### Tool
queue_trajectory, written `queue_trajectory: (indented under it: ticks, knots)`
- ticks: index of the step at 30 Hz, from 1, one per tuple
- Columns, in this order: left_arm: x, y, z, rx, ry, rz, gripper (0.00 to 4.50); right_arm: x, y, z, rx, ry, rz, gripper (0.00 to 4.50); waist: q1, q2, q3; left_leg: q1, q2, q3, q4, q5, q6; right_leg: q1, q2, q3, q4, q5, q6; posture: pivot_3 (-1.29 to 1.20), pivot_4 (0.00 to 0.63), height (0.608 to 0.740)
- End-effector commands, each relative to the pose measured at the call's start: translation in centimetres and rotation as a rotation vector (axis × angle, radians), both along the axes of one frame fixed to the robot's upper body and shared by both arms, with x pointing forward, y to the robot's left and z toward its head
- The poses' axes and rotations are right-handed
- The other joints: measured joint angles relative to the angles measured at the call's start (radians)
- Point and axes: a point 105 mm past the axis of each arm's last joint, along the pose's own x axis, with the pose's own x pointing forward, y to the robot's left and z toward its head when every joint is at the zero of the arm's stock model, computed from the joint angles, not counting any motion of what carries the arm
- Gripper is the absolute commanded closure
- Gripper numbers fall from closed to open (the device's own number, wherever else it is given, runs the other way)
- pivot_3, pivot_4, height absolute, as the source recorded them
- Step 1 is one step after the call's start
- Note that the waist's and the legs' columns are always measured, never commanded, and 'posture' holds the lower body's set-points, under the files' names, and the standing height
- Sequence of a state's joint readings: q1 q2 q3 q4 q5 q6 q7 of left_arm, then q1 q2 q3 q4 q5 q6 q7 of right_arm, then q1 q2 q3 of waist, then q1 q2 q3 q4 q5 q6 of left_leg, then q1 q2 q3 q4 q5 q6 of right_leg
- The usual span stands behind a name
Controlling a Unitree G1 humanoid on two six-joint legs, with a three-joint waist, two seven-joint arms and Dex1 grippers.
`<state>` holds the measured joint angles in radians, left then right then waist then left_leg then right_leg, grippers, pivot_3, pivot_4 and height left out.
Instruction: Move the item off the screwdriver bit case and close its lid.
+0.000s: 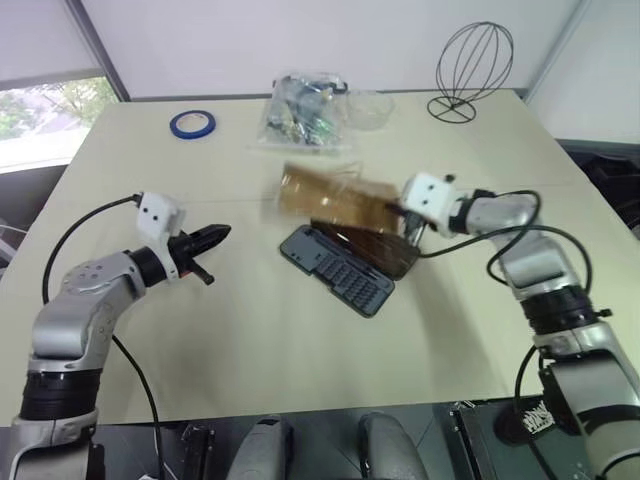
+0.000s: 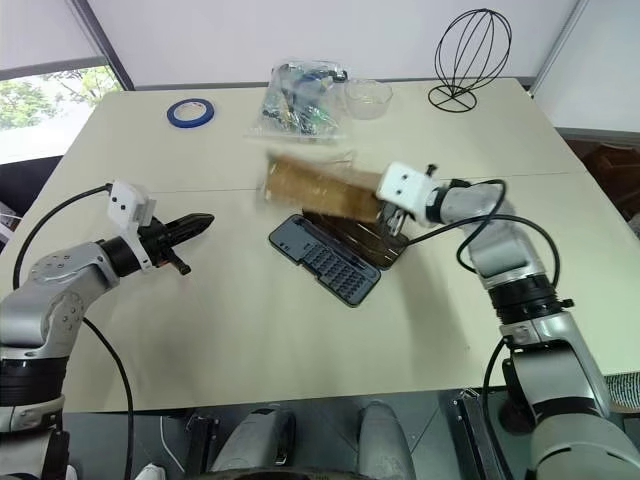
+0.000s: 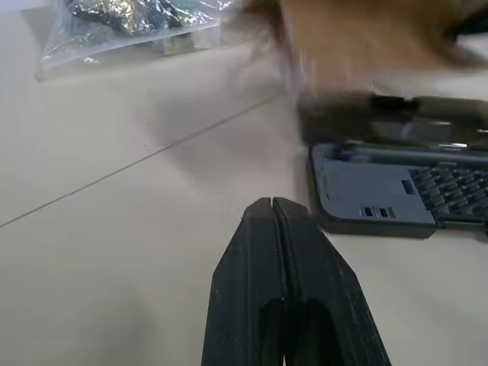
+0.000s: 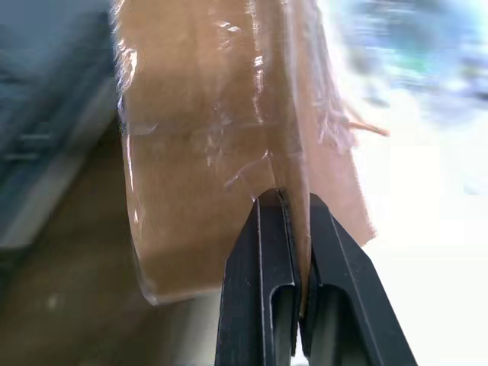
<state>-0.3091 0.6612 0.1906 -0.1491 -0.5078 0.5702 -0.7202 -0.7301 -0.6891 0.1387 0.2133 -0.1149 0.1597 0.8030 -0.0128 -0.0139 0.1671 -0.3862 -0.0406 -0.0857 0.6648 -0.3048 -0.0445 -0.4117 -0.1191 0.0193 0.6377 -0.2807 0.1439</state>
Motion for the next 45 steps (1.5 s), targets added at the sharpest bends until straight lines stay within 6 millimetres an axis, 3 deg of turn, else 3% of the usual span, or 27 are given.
queue_trajectory:
  ticks: [1, 5, 10, 15, 22, 28, 37, 40, 45]
  knots:
    - [-0.2, -0.4, 0.9, 0.01, -0.051, -0.015, 4.5, -0.6, -3.2, 3.0, 0.025, -0.117, -0.133, 4.46, 0.002, 0.0, 0.0, 0.0, 0.0, 0.0, 0.0, 0.0, 0.0, 0.0, 0.0, 0.0, 0.0, 0.0, 0.0, 0.0, 0.15, 0.74]
    - [0.1, -0.7, 0.6, 0.008, -0.046, -0.03, 4.5, -2.4, -10.5, 2.9, -0.082, -0.151, -0.381, 4.46, 0.007, 0.0, 0.0, -0.001, -0.001, 0.001, 0.0, 0.0, 0.0, 0.0, 0.0, 0.0, 0.0, 0.0, 0.0, 0.0, 0.15, 0.74]
    - [0.6, -1.0, 0.6, -0.002, -0.049, -0.04, 4.5, -4.1, -16.6, 1.9, -0.251, -0.148, -0.593, 4.46, -0.008, 0.001, 0.0, -0.001, -0.001, 0.003, 0.001, 0.0, 0.0, -0.001, 0.0, 0.0, 0.001, 0.0, 0.0, 0.0, 0.15, 0.74]
    - [0.7, -1.2, 0.4, -0.008, -0.051, -0.039, 4.5, -5.1, -20.4, 1.5, -0.293, -0.158, -0.748, 4.46, -0.011, 0.001, 0.0, 0.0, 0.0, 0.005, 0.001, 0.0, 0.0, -0.002, 0.0, 0.001, 0.005, 0.0, 0.0, 0.0, 0.15, 0.74]
    - [0.5, -1.4, 0.2, -0.005, -0.051, -0.037, 4.5, -5.3, -24.0, 0.6, -0.277, -0.16, -0.924, 4.46, -0.005, 0.001, 0.0, 0.0, 0.0, 0.005, 0.001, 0.0, 0.0, -0.002, 0.0, 0.002, 0.006, 0.0, 0.0, 0.0, 0.15, 0.74]
    - [0.1, -1.6, 0.0, -0.004, -0.049, -0.032, 4.5, -5.4, -25.7, -1.0, -0.249, -0.12, -1.006, 4.46, -0.006, 0.001, 0.0, 0.0, 0.0, 0.005, 0.002, 0.0, 0.0, -0.002, 0.0, 0.002, 0.006, 0.0, 0.0, 0.0, 0.15, 0.74]
    - [0.1, -1.2, 0.2, 0.001, -0.053, -0.019, 4.5, -5.6, -26.0, -4.5, -0.028, 0.023, -1.058, 4.46, -0.008, 0.001, 0.0, 0.0, 0.0, 0.005, 0.002, 0.0, 0.0, -0.002, 0.0, 0.002, 0.006, 0.0, 0.0, 0.0, 0.15, 0.74]
    - [0.2, -1.2, 0.2, 0.002, -0.054, -0.021, 4.5, -6.0, -26.4, -4.6, -0.018, 0.02, -1.069, 3.53, -0.006, 0.001, 0.0, 0.0, 0.0, 0.005, 0.002, 0.0, 0.0, -0.002, 0.0, 0.002, 0.006, 0.0, 0.0, 0.0, 0.15, 0.74]
    - [0.2, -1.3, 0.2, 0.002, -0.05, -0.03, 4.5, -6.7, -26.3, -3.7, -0.047, 0.009, -1.054, 1.08, -0.004, 0.001, -0.001, 0.0, 0.0, 0.005, 0.002, 0.0, 0.0, -0.001, 0.0, 0.002, 0.006, 0.0, 0.0, 0.0, 0.15, 0.74]
